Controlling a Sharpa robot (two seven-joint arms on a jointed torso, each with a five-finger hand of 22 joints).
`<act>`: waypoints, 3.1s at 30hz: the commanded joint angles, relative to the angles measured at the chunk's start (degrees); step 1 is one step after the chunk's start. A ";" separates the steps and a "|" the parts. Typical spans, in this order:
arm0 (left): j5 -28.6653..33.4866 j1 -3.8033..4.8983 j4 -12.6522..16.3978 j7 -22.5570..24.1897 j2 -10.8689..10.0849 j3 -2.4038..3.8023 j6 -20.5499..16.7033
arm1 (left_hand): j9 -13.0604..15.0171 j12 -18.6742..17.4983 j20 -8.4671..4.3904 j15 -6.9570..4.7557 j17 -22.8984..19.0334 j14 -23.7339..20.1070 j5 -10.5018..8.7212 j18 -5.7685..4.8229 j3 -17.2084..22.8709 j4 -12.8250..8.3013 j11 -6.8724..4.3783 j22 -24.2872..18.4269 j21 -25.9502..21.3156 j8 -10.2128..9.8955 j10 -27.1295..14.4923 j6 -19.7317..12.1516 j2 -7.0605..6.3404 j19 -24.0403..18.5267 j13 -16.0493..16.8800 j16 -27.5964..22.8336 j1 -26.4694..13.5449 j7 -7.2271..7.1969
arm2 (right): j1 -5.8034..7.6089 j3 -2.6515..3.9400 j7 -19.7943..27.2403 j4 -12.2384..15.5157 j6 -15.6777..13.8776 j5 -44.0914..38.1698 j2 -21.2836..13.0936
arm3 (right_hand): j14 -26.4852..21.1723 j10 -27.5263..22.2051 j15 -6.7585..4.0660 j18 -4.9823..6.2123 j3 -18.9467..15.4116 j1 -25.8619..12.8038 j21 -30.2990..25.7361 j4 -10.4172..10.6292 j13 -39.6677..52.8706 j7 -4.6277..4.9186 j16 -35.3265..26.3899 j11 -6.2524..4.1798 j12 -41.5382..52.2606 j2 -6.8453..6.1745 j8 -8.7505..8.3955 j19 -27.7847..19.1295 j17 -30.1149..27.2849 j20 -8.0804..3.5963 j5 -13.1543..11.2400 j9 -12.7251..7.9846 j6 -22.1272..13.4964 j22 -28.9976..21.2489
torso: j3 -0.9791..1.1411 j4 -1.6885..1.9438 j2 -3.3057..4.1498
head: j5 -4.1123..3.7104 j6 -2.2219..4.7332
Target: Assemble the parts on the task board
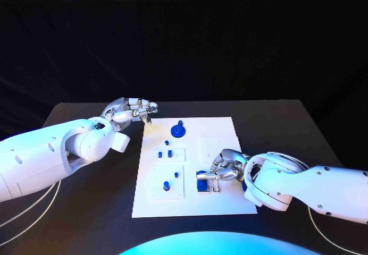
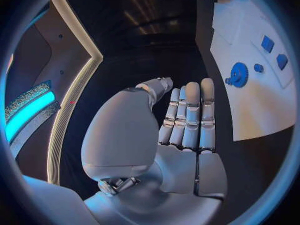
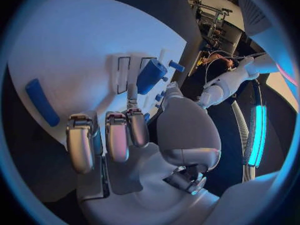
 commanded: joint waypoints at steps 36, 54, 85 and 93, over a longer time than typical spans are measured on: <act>-0.13 0.01 0.08 -0.01 -0.14 0.02 0.50 | 0.09 0.41 0.25 0.09 -0.11 -0.53 0.21 0.77 0.02 0.08 0.09 -0.10 -0.40 0.29 -0.33 -0.01 0.51 -0.09 -0.04 -0.36 0.08 -0.28 | -0.22 -0.02 -0.33 2.99 4.75 -6.39 -1.84 | 5.23 2.58 -0.71 -0.81 2.72 15.54 0.25 -0.71 9.69 -0.36 0.18 -0.72 0.73 4.10 -0.03 5.99 10.74 -0.66 3.75 0.36 0.42 15.10 | -0.06 -0.02 -0.08 | -0.17 -0.79; -0.13 0.01 0.00 -0.11 -0.22 0.01 0.48 | 0.09 0.42 0.25 0.10 -0.11 -0.54 0.21 0.77 0.02 0.09 0.09 -0.10 -0.40 0.30 -0.34 -0.01 0.52 -0.09 -0.04 -0.36 0.08 -0.28 | 0.00 -0.01 -0.61 2.81 3.74 -10.12 -3.13 | 5.23 2.62 -0.78 -0.81 4.65 18.03 0.25 -0.53 9.74 -0.38 0.18 -0.77 0.73 4.35 -0.64 5.99 10.77 -0.73 4.71 -0.06 0.65 15.10 | 0.07 -0.03 -0.03 | -0.13 -0.75; 0.81 -0.19 1.33 1.63 -0.04 -0.08 0.54 | 0.08 0.56 0.29 0.16 -0.12 -0.70 0.20 0.75 -0.06 0.23 0.15 -0.11 -0.49 0.35 -0.45 -0.23 0.56 -0.20 -0.03 -0.31 -0.10 -0.20 | 1.05 -0.10 0.72 4.01 1.99 -11.98 -16.41 | 5.11 2.11 0.16 -0.81 6.43 17.47 0.25 -0.47 9.40 0.92 -0.08 0.35 -0.13 1.33 -3.09 5.99 10.24 0.05 3.78 -0.39 -1.45 15.10 | -0.09 -0.20 -0.13 | -3.66 0.01; 0.78 -0.28 1.32 1.62 -0.07 -0.17 0.54 | 0.08 0.56 0.29 0.16 -0.12 -0.70 0.20 0.75 -0.06 0.23 0.15 -0.11 -0.49 0.35 -0.45 -0.23 0.56 -0.20 -0.03 -0.31 -0.10 -0.20 | -0.36 -0.26 0.19 4.28 3.00 -13.31 -17.06 | 5.11 2.13 0.20 -0.81 6.50 17.16 0.25 -0.37 9.42 0.90 -0.07 0.38 -0.11 1.21 -3.15 5.99 10.28 0.10 3.54 -0.42 -1.15 15.10 | -0.15 -0.18 -0.08 | -3.80 -0.59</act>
